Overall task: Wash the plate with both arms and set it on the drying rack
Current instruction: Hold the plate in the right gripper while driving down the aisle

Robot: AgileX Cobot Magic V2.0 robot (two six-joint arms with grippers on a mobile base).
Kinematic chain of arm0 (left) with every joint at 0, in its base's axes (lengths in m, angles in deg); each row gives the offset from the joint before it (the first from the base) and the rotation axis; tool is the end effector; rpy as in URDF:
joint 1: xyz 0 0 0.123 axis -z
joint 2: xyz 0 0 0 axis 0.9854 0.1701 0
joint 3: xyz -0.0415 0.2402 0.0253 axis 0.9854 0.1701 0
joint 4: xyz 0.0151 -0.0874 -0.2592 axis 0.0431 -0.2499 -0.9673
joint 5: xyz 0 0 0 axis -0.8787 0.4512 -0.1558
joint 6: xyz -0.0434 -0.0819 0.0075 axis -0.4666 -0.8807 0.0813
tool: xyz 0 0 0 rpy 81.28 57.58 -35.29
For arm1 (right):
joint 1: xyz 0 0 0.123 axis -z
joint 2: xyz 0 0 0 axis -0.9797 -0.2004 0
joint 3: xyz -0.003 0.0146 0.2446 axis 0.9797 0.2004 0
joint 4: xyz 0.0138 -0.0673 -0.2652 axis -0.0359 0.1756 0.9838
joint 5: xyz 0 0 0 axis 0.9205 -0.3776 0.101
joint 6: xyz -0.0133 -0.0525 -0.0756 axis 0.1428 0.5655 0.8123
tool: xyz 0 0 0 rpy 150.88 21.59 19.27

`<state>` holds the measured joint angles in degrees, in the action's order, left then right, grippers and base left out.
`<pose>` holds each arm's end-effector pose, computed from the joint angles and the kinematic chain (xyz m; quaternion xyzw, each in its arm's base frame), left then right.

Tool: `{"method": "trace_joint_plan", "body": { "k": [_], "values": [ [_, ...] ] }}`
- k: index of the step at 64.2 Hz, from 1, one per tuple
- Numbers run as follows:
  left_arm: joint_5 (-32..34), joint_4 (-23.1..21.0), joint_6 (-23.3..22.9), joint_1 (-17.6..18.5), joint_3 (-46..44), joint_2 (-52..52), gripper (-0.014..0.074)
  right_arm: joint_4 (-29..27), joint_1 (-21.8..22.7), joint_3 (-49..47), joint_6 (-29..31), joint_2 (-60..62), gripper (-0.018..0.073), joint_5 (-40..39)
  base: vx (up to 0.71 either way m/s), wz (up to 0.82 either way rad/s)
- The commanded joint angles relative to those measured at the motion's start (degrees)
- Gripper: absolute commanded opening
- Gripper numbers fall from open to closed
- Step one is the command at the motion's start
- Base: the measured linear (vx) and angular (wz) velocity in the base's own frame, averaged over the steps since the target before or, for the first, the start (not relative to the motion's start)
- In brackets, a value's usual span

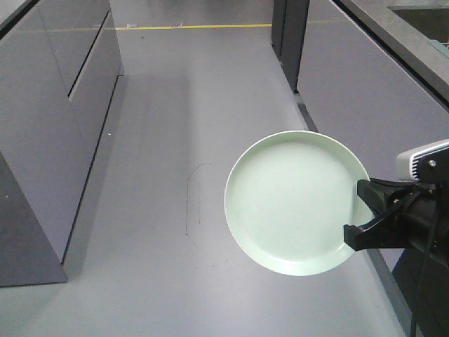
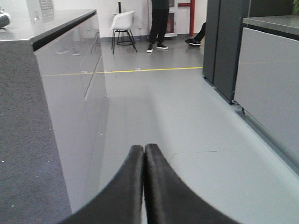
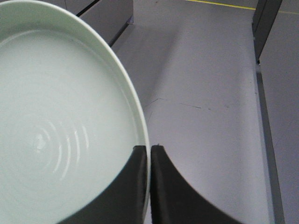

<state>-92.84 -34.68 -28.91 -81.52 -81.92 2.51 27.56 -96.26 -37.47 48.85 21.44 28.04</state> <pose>0.1211 0.0036 0.1892 -0.0287 0.7408 -0.0041 0.6711 0.2336 0.0753 0.2321 -0.1378 0.8179 0.0818 0.5525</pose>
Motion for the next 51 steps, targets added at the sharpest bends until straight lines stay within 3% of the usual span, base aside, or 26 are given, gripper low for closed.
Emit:
{"method": "trace_joint_plan", "body": {
  "k": [1,51],
  "values": [
    [4.0,-0.5,-0.2,0.4,1.3,-0.9,-0.0006,0.0,0.4,-1.6,0.4,0.8,-0.0008,-4.7,0.00,0.20],
    [4.0,-0.5,-0.2,0.4,1.3,-0.9,-0.0006,0.0,0.4,-1.6,0.4,0.8,-0.0008,-4.6,0.04,0.07]
  ]
}}
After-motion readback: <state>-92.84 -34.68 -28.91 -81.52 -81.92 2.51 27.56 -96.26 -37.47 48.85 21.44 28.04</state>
